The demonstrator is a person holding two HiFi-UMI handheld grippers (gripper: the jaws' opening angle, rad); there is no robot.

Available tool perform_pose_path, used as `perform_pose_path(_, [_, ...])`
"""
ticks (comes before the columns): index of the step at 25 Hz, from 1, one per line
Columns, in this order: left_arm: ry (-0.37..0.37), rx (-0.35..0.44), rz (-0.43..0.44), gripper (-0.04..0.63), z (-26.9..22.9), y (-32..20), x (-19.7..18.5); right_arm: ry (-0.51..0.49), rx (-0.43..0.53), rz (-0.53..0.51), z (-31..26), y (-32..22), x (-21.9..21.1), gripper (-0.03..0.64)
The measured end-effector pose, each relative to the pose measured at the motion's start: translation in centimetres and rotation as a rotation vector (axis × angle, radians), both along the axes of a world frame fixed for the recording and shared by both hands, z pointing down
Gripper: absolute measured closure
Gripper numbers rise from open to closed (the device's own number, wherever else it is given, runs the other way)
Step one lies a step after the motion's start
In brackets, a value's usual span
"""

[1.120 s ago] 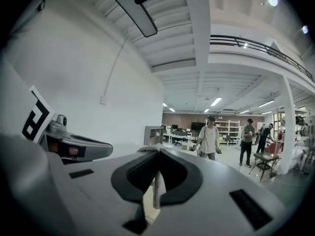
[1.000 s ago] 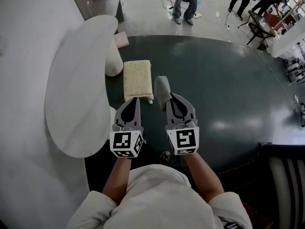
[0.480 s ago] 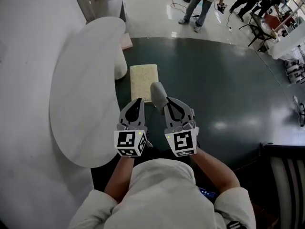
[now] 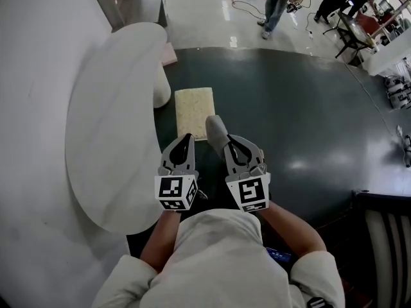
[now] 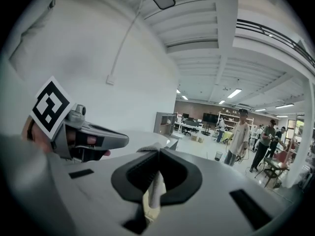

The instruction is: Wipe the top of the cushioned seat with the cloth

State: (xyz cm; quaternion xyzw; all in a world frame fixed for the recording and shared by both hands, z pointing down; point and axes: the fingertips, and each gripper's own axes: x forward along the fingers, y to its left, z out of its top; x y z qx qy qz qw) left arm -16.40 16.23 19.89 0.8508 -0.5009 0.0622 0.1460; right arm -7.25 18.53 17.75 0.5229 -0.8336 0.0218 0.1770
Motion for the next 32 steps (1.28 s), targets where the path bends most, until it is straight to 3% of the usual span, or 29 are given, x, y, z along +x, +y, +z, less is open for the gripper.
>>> perform_pose_path(11, [-0.055,-0.083,-0.099,0.584,4.0,-11.0,1.6,-0.13,-0.138,-0.052,4.2,-12.5,2.6,0.604])
perform_pose_path(22, [-0.144,-0.248,-0.142,0.584,11.4,-19.9,6.0,-0.128,-0.302,-0.156,13.7,-22.0,6.9,0.604])
perform_pose_path(27, [-0.166,-0.337,0.017,0.584,15.7,-21.1,8.6,-0.126,-0.317,-0.277,16.5,-24.4,6.7,0.604])
perform_pose_path(32, [-0.17,-0.403,0.102,0.584,19.7,-23.6,8.9,0.008,-0.266,-0.359,19.7,-26.8,6.0,0.604])
